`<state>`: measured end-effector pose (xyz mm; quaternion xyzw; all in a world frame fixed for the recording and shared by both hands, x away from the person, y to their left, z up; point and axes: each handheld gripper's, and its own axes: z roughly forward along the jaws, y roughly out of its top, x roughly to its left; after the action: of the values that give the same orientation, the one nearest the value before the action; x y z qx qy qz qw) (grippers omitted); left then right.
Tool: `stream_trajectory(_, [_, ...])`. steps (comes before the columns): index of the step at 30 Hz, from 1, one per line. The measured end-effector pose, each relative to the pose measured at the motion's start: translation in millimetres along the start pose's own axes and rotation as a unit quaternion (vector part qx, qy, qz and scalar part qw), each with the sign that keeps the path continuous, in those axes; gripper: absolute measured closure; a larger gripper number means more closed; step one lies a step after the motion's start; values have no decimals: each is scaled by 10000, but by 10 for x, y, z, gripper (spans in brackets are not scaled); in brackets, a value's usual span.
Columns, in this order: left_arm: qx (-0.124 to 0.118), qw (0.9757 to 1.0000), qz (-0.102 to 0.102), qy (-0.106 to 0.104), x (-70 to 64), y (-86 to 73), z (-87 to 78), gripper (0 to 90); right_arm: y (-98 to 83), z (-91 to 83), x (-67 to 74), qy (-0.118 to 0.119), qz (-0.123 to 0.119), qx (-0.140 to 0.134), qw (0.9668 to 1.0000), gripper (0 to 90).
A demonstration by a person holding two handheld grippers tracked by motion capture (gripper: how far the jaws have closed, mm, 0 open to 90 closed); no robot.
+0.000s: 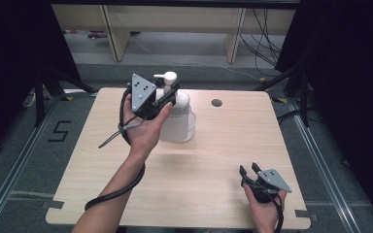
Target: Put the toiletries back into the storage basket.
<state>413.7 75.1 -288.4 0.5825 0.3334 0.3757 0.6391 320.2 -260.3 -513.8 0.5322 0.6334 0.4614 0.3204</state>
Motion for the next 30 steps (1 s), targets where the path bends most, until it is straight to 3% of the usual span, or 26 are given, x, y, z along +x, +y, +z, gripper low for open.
stream_trajectory(1, [-8,10000,8,4,2,11,12,595,3,8,-22,38,-124,-27,9999,495])
stream_trajectory(3, [-8,10000,20,8,1,25,24,595,4,-17,5,-32,26,88,10000,495])
stream_trajectory(4, [-13,10000,32,3,0,32,31,595,5,-8,-15,-31,-114,17,9999,495])
stream_trajectory(9, [-28,10000,39,-12,-3,60,67,595,10,-4,-38,-61,-299,-42,9995,495])
stream_trajectory(10, [-28,10000,39,-12,-3,60,67,595,10,-4,-38,-61,-299,-42,9995,495])
stream_trajectory(11, [-28,10000,32,-13,-1,63,81,596,0,1,-3,-21,-49,-30,10000,495])
stream_trajectory(12, [-25,10000,37,-12,0,64,88,595,-1,-1,6,0,14,-4,10000,495])
stream_trajectory(14, [-23,10000,40,-5,3,64,94,596,-1,-3,5,-6,4,0,10000,495])
stream_trajectory(15, [-21,10000,35,0,6,62,106,595,6,4,-36,-49,-286,-91,9995,495])
stream_trajectory(21, [-10,10000,55,10,33,62,138,595,6,3,-35,-45,-274,-86,9996,495])
stream_trajectory(22, [-15,10000,52,13,36,62,144,596,0,1,-6,-24,-77,-50,10000,494])
stream_trajectory(23, [-16,10000,64,20,45,63,154,596,8,-5,-35,-52,-287,-41,9996,494])
stream_trajectory(30, [-13,10000,62,18,59,59,184,596,8,-4,-34,-49,-285,-37,9996,494])
